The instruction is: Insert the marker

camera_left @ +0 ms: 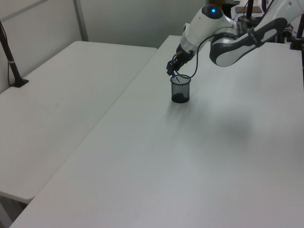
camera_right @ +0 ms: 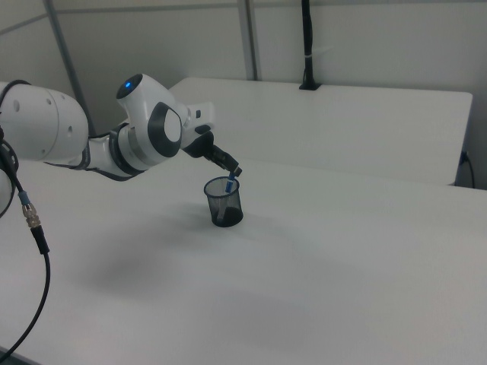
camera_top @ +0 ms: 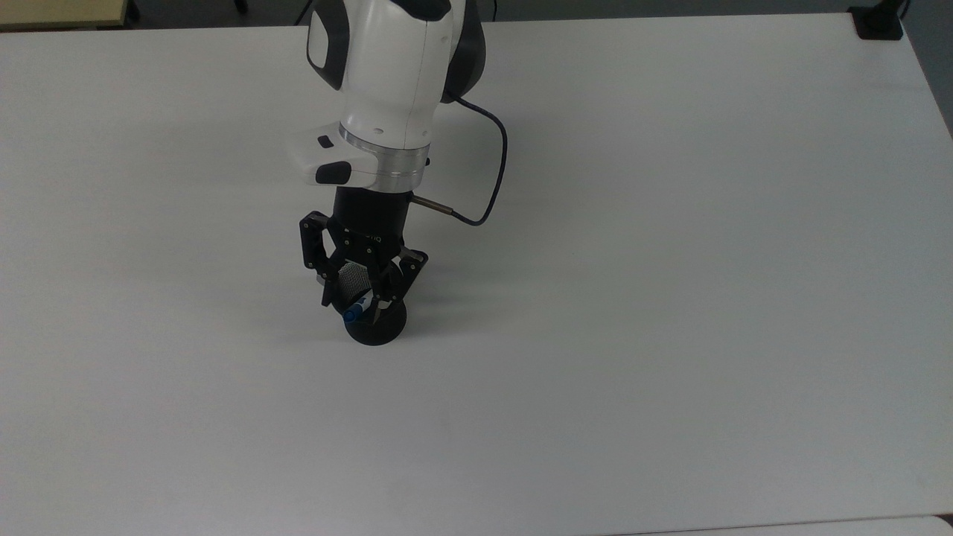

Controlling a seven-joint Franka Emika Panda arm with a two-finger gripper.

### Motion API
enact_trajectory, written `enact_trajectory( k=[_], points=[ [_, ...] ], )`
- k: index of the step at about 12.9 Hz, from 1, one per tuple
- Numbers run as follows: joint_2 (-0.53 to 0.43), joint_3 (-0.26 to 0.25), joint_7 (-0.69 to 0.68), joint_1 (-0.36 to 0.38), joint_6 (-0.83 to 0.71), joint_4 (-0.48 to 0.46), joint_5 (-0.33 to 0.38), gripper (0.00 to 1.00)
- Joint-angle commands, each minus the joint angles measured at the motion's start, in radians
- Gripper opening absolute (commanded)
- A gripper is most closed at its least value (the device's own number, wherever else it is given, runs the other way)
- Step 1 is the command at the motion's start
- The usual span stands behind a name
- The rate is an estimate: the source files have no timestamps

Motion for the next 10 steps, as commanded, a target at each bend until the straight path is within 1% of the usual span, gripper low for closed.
enact_trajectory(
  k=[1,2,3,4,6,7,8,10],
  points=[
    [-0.039,-0.007,0.030,0.018,0.019,-0.014,-0.011,0.73],
    [-0.057,0.002,0.030,0.027,-0.010,-0.014,-0.007,0.80],
    [-0.073,0.002,0.028,0.056,-0.059,-0.014,0.008,0.90],
    [-0.103,0.002,0.025,0.093,-0.140,-0.012,0.042,1.00],
    [-0.160,0.002,-0.005,0.145,-0.282,-0.012,0.074,1.00],
    [-0.183,0.002,-0.060,0.164,-0.354,-0.012,0.103,1.00],
    [-0.215,0.002,-0.188,0.174,-0.452,0.006,0.198,1.00],
    [-0.244,-0.003,-0.390,0.173,-0.610,0.053,0.333,1.00]
  ],
)
